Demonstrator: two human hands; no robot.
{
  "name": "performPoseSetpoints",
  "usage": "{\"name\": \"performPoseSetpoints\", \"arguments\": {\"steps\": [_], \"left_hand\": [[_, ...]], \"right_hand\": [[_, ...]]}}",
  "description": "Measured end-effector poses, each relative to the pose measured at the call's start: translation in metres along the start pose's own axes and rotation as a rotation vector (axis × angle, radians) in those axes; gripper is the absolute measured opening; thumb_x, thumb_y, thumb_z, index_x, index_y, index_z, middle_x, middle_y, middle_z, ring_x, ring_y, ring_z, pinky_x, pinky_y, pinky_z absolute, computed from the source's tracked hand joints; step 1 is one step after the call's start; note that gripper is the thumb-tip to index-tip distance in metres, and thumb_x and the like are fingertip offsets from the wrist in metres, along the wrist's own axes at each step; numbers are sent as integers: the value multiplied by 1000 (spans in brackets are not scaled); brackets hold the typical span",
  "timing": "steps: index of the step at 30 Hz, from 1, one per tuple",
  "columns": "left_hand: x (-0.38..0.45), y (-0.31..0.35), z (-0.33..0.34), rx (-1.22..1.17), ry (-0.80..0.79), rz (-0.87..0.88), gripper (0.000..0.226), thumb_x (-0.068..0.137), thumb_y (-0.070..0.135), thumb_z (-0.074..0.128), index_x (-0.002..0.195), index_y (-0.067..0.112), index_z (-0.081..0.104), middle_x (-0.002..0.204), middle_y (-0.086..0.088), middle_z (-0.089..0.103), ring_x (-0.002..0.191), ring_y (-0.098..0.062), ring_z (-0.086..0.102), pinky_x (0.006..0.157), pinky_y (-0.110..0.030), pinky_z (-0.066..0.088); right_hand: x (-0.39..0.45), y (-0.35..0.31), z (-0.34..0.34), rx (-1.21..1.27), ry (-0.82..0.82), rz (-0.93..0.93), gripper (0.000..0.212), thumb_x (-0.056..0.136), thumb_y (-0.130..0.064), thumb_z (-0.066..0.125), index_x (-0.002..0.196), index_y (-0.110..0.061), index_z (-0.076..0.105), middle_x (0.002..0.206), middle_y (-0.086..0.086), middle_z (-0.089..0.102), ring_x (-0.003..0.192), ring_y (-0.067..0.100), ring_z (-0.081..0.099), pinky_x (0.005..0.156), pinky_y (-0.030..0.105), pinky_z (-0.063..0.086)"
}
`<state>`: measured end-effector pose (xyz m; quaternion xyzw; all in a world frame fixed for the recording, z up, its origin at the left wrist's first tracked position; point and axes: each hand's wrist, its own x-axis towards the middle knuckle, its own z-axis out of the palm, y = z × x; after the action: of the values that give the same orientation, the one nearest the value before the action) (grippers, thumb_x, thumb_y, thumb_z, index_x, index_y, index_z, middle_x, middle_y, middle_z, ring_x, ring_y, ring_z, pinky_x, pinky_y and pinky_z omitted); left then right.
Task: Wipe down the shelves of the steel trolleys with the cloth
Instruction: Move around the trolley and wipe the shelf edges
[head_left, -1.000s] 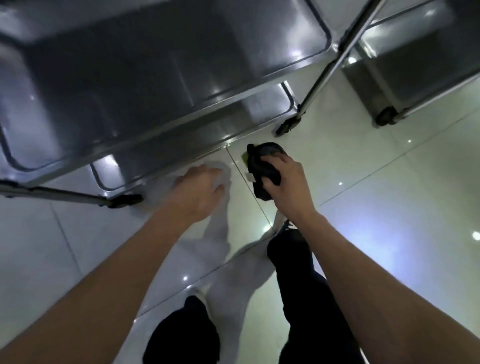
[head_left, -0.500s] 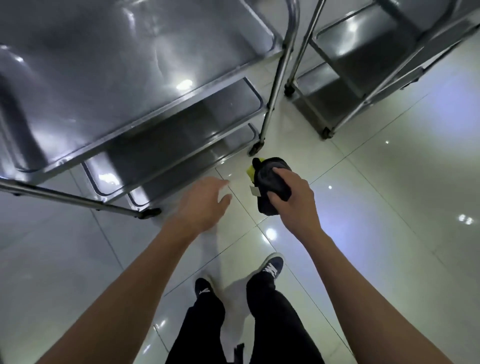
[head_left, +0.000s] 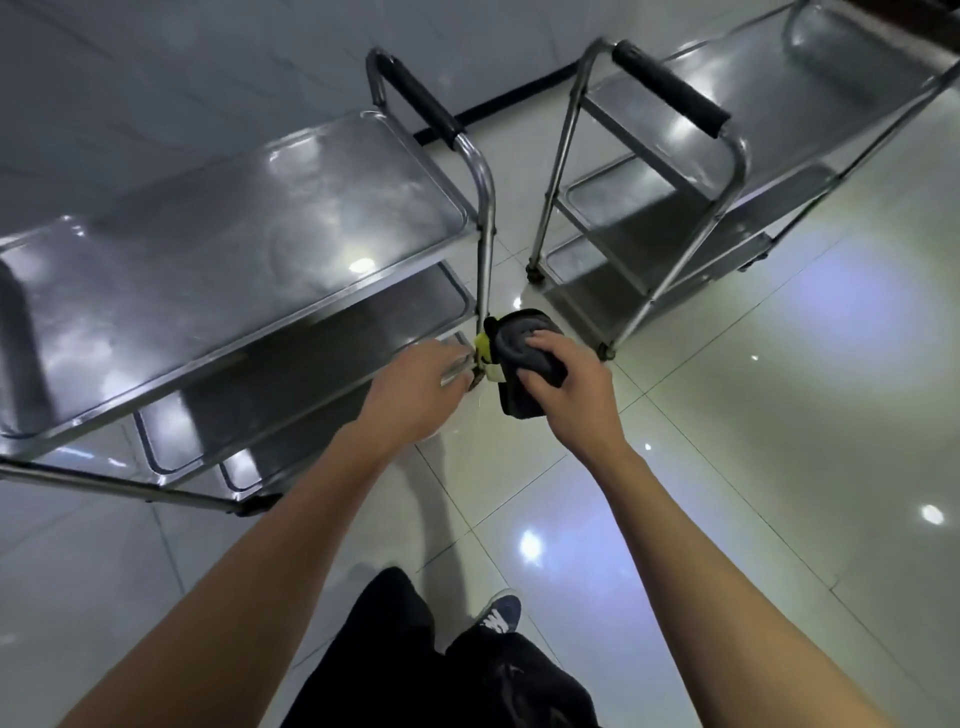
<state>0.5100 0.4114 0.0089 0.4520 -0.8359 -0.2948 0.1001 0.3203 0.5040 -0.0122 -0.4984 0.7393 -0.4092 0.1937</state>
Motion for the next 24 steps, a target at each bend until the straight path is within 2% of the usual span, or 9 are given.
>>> {"name": "performPoseSetpoints", "arguments": {"steps": [2, 5, 8, 10, 14, 16, 18, 21, 24], "left_hand": [[16, 4, 0, -31, 9, 12, 24, 94, 32, 60, 116, 26, 67, 117, 5, 68, 105, -14, 62, 85, -28, 43], [48, 6, -2, -29, -2, -13, 28, 96, 35, 59, 122, 28, 66, 118, 3, 66, 104, -16, 61, 87, -34, 50], [90, 2, -6, -48, 0, -10, 34, 99, 37, 54, 131, 31, 63, 123, 6, 64, 104, -11, 60, 90, -31, 48], [123, 0, -10, -71, 17, 5, 34, 100, 39, 52, 132, 31, 63, 127, 7, 64, 109, -10, 58, 92, -25, 43], [187, 1, -25, -167, 40, -4, 33, 99, 40, 52, 128, 31, 65, 120, 8, 67, 107, -13, 60, 96, -39, 51], [214, 4, -34, -284, 62, 7, 29, 97, 37, 55, 122, 29, 68, 112, 6, 70, 102, -15, 63, 91, -42, 54], [238, 5, -42, -379, 104, -3, 27, 96, 37, 58, 121, 32, 68, 108, 9, 71, 97, -10, 65, 89, -34, 55], [269, 4, -54, -442, 137, -29, 36, 92, 43, 58, 126, 36, 64, 104, 22, 67, 98, 11, 61, 82, -12, 46], [304, 0, -60, -435, 149, -48, 40, 91, 41, 60, 131, 37, 62, 109, 20, 69, 100, 8, 62, 81, -5, 42]], "right_hand": [[17, 2, -2, -13, -9, -5, 40, 81, -18, 76, 119, -25, 67, 121, -10, 66, 108, 0, 51, 96, 12, 36], [46, 3, -2, -14, -15, -31, 41, 80, -18, 77, 119, -25, 67, 122, -10, 66, 113, 6, 55, 100, 24, 41], [86, 4, -1, -40, 2, -74, 42, 80, -16, 77, 120, -23, 67, 122, -9, 65, 109, -5, 49, 100, 21, 41], [114, 5, 1, -65, 7, -69, 43, 81, -17, 77, 122, -26, 66, 123, -13, 62, 111, -4, 45, 99, 20, 37], [176, 0, 3, -112, -6, -60, 44, 82, -18, 77, 123, -28, 64, 125, -9, 61, 116, 7, 49, 101, 22, 36], [206, -5, 4, -127, 2, -91, 43, 83, -18, 76, 123, -27, 63, 125, -7, 62, 116, 9, 51, 101, 23, 38], [234, -9, 6, -139, 13, -111, 42, 84, -19, 75, 123, -26, 63, 125, -7, 62, 116, 11, 52, 100, 23, 36], [271, -12, 12, -138, 3, -135, 42, 85, -19, 75, 125, -23, 63, 126, -5, 62, 118, 14, 53, 102, 25, 37], [312, -10, 20, -129, -33, -153, 43, 85, -20, 75, 126, -23, 63, 127, -4, 62, 119, 15, 53, 105, 29, 39]]}}
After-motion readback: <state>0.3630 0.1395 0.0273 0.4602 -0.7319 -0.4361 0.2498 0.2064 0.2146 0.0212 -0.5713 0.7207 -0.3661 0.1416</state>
